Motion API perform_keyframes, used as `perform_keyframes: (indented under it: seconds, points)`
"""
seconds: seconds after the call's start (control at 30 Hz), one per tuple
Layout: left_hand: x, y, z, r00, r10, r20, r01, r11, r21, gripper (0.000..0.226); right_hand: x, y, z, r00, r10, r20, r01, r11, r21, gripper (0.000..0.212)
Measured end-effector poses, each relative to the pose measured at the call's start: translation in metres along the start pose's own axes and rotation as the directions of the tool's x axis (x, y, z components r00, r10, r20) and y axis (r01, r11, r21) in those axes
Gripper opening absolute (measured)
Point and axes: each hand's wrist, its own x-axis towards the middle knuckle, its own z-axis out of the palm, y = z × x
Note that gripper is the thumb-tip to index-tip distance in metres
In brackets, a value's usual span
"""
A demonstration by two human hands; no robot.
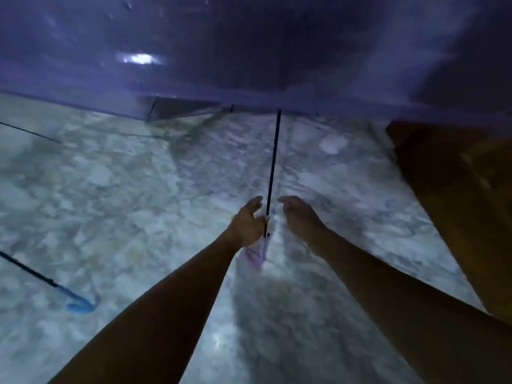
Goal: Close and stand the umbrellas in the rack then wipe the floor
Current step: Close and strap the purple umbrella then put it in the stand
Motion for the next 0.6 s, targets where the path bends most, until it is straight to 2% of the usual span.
perform_keyframes:
  seconds: [0.1, 0.17, 0.27, 0.4, 0.53, 0.6]
  points:
    - [0.015, 0.013, 0.001, 0.993, 0.061, 0.101, -0.051, 0.994, -0.092, 0.06, 0.034, -0.029, 0.005, 0.992, -0.035, -0.125, 0.037, 0.999, 0.008, 0.044]
    - [0.016, 0.028, -0.001, 0.987, 0.045, 0.157, -0.018, 0.986, -0.167, 0.056, 0.043, -0.058, -0.003, 0.995, -0.044, -0.092, 0.051, 0.996, 0.076, 0.048]
    - [-0.009, 0.048, -0.005, 0.994, 0.029, 0.107, -0.009, 0.984, -0.179, 0.042, 0.025, -0.086, -0.021, 0.999, -0.043, 0.006, 0.042, 0.991, 0.129, 0.038]
    - [-0.061, 0.078, -0.006, 0.992, 0.019, 0.126, 0.009, 0.975, -0.222, 0.012, -0.029, -0.105, -0.032, 0.998, -0.061, 0.006, 0.059, 0.98, 0.19, 0.023]
    - [-0.126, 0.132, -0.007, 0.957, -0.092, 0.275, 0.148, 0.97, -0.191, 0.026, -0.098, -0.128, -0.059, 0.999, -0.026, 0.037, 0.016, 0.968, 0.25, 0.011]
    - [-0.163, 0.168, -0.007, 0.929, -0.13, 0.346, 0.196, 0.967, -0.164, 0.021, -0.132, -0.144, -0.083, 0.999, -0.008, 0.044, -0.002, 0.973, 0.23, 0.009]
